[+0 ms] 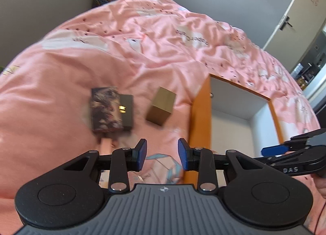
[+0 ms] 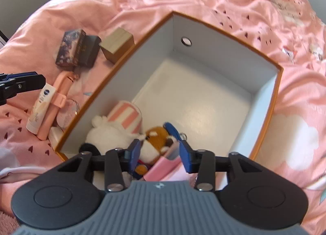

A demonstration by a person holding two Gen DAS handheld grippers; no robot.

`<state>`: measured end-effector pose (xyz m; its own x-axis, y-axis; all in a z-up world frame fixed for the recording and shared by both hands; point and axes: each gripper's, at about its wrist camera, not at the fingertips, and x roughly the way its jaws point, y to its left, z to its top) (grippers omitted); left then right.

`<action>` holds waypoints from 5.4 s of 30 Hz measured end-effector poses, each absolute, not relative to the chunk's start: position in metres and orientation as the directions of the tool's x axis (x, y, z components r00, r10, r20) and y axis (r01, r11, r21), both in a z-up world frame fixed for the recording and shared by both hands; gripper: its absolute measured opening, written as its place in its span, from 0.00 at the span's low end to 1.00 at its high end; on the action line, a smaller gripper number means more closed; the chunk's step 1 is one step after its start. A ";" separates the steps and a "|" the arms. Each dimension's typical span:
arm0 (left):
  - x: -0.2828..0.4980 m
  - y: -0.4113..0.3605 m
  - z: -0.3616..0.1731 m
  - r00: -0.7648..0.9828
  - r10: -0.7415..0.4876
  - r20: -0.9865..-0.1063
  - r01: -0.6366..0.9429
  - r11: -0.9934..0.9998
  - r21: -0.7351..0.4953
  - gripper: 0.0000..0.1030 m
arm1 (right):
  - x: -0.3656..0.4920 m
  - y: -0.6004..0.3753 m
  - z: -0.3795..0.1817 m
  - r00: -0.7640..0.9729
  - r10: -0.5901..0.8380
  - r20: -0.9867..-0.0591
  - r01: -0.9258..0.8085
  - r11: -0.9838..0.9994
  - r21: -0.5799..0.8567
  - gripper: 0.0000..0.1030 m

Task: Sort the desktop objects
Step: 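Move both grippers back toward the remaining items on the bed, then grasp the Vaseline tube with the left gripper while the right gripper grasps the pink selfie stick, then lift the Vaseline tube and pink selfie stick and carry them over the box, then lower the pink selfie stick into the box and open the right gripper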

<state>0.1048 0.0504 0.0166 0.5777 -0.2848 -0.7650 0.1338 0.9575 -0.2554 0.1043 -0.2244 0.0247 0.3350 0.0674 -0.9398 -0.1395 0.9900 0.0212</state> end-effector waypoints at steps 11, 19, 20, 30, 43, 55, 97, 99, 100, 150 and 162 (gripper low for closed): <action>0.116 0.090 0.014 0.503 -0.218 -0.836 0.065 0.974 -0.215 0.36 | 0.118 -0.183 0.042 0.473 0.242 -0.848 -0.317 0.944 0.092 0.46; 0.121 0.102 -0.019 0.384 -0.188 -0.904 0.048 0.982 -0.184 0.51 | 0.137 -0.136 0.031 0.459 0.330 -0.825 -0.402 0.905 0.138 0.46; 0.120 0.103 -0.025 0.370 -0.174 -0.913 0.041 0.984 -0.171 0.51 | 0.140 -0.132 0.028 0.448 0.341 -0.826 -0.404 0.902 0.153 0.46; 0.126 0.124 -0.070 0.255 -0.188 -0.949 -0.021 0.980 -0.199 0.55 | 0.149 -0.095 -0.006 0.389 0.357 -0.850 -0.379 0.902 0.205 0.46; 0.119 0.128 -0.073 0.265 -0.222 -0.938 -0.005 0.973 -0.231 0.40 | 0.145 -0.081 -0.025 0.381 0.347 -0.857 -0.293 0.924 0.244 0.46; 0.107 0.146 -0.044 0.374 -0.127 -0.919 -0.043 0.987 -0.154 0.23 | 0.140 -0.043 -0.050 0.298 0.396 -0.869 -0.290 0.904 0.312 0.45; 0.090 0.147 -0.002 0.483 -0.198 -0.853 -0.024 0.971 -0.239 0.22 | 0.119 -0.063 -0.038 0.376 0.484 -0.790 -0.164 0.874 0.457 0.29; 0.089 0.143 0.006 0.493 -0.205 -0.845 -0.011 0.970 -0.242 0.22 | 0.114 -0.073 -0.028 0.401 0.485 -0.777 -0.174 0.873 0.456 0.29; 0.089 0.140 0.010 0.499 -0.212 -0.840 -0.005 0.969 -0.248 0.22 | 0.113 -0.081 -0.023 0.412 0.486 -0.771 -0.181 0.872 0.454 0.29; 0.181 -0.035 0.031 0.395 -0.503 -0.769 0.306 0.861 -0.405 0.22 | 0.176 -0.243 -0.040 0.484 -0.119 -0.867 -0.662 0.599 -0.451 0.28; 0.196 -0.039 0.019 0.363 -0.507 -0.782 0.300 0.858 -0.417 0.22 | 0.157 -0.236 -0.095 0.645 -0.267 -0.716 -0.695 0.184 -0.695 0.28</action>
<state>0.1957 -0.0394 0.0194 0.3632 -0.5072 -0.7816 0.2997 0.8579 -0.4174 0.1575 -0.2356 -0.0951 0.6453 -0.2672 -0.7157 -0.6948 0.1839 -0.6952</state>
